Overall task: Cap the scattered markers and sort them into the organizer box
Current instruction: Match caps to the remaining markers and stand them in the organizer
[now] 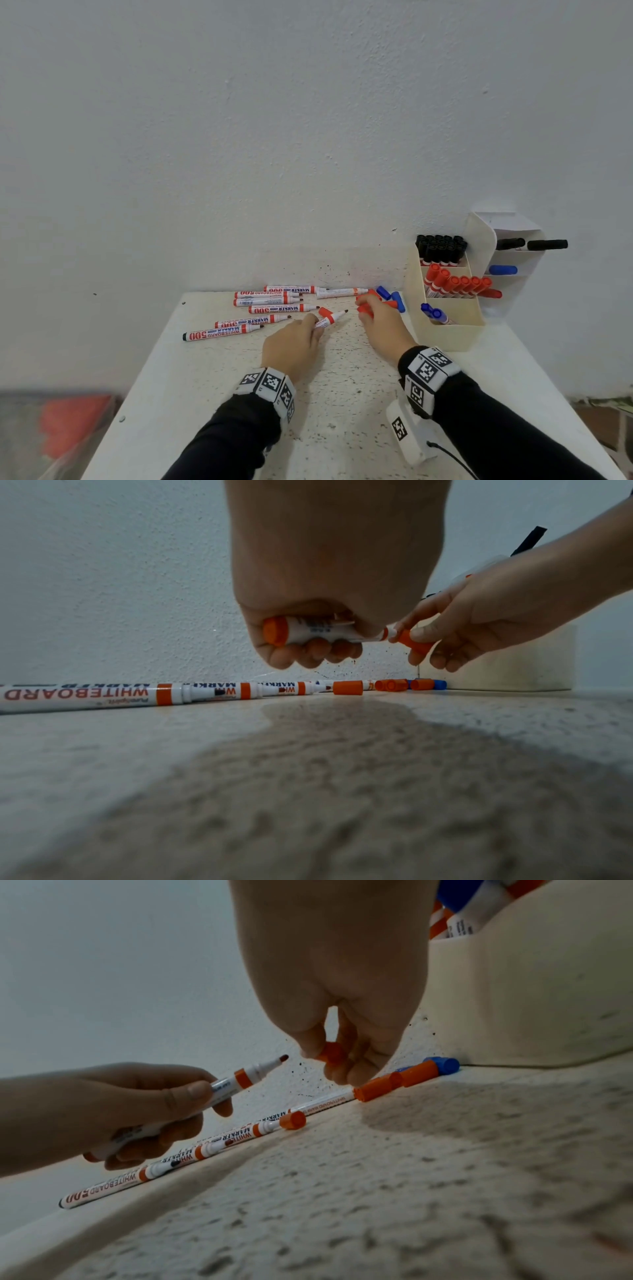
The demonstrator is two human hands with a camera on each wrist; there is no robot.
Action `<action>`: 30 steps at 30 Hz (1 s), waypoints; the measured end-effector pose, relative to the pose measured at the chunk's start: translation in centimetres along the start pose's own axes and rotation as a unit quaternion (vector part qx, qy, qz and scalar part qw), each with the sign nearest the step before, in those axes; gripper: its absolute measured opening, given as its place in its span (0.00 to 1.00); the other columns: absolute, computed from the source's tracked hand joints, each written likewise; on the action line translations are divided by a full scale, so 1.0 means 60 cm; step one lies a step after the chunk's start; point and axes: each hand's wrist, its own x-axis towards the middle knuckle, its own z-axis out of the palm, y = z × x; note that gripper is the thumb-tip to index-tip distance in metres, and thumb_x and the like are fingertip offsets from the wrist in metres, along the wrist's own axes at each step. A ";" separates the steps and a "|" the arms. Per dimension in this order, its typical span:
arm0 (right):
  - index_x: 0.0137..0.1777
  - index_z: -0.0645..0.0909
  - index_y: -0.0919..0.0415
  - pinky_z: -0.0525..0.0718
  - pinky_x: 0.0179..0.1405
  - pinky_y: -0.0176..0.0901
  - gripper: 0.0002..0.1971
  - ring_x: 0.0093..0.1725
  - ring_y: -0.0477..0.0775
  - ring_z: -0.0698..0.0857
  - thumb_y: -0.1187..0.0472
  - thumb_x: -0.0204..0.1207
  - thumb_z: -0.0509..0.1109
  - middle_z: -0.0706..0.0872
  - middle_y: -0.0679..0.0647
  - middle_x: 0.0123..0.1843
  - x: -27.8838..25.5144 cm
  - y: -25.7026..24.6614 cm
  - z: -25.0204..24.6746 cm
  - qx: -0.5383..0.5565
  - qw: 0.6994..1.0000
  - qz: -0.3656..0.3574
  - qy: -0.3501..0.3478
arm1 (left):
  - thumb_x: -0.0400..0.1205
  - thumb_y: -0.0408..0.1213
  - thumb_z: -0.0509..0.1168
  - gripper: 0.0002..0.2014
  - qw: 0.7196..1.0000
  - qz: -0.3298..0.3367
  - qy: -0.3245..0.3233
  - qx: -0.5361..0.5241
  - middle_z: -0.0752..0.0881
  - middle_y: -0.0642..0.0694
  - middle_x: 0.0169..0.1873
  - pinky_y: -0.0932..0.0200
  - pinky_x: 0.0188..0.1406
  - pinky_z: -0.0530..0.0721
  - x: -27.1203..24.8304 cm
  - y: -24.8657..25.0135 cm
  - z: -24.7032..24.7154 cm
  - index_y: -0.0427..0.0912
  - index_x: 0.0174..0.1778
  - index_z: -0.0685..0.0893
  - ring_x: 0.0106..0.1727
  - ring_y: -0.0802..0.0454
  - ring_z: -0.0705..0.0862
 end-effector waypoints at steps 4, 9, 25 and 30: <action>0.63 0.79 0.58 0.75 0.52 0.34 0.13 0.52 0.46 0.78 0.67 0.81 0.60 0.81 0.52 0.57 -0.005 -0.005 -0.003 0.025 0.999 -0.039 0.005 | 0.88 0.50 0.44 0.18 1.000 0.006 0.002 -0.004 0.83 0.50 0.55 0.60 0.44 0.81 0.000 0.001 -0.004 0.49 0.69 0.70 0.51 0.53 0.83; 0.64 0.80 0.58 0.75 0.66 0.40 0.15 0.61 0.48 0.77 0.69 0.80 0.62 0.79 0.51 0.60 -0.003 -0.002 0.001 0.024 0.998 -0.051 -0.025 | 0.88 0.50 0.44 0.19 1.000 0.018 0.009 -0.010 0.82 0.50 0.56 0.60 0.45 0.81 -0.002 0.004 -0.005 0.49 0.70 0.69 0.53 0.53 0.82; 0.42 0.76 0.57 0.72 0.33 0.38 0.17 0.26 0.45 0.74 0.47 0.83 0.54 0.80 0.51 0.29 -0.005 0.002 0.002 0.132 0.989 0.007 -0.073 | 0.87 0.50 0.44 0.18 0.998 0.062 0.012 -0.010 0.81 0.53 0.53 0.63 0.40 0.76 -0.003 0.006 -0.008 0.49 0.64 0.73 0.49 0.55 0.81; 0.34 0.71 0.58 0.67 0.36 0.47 0.19 0.31 0.51 0.69 0.49 0.83 0.52 0.67 0.53 0.29 0.004 -0.001 0.013 0.079 0.995 0.034 -0.052 | 0.88 0.50 0.43 0.19 0.995 0.088 0.003 0.044 0.82 0.52 0.49 0.64 0.35 0.76 -0.007 0.020 -0.013 0.48 0.65 0.72 0.43 0.54 0.81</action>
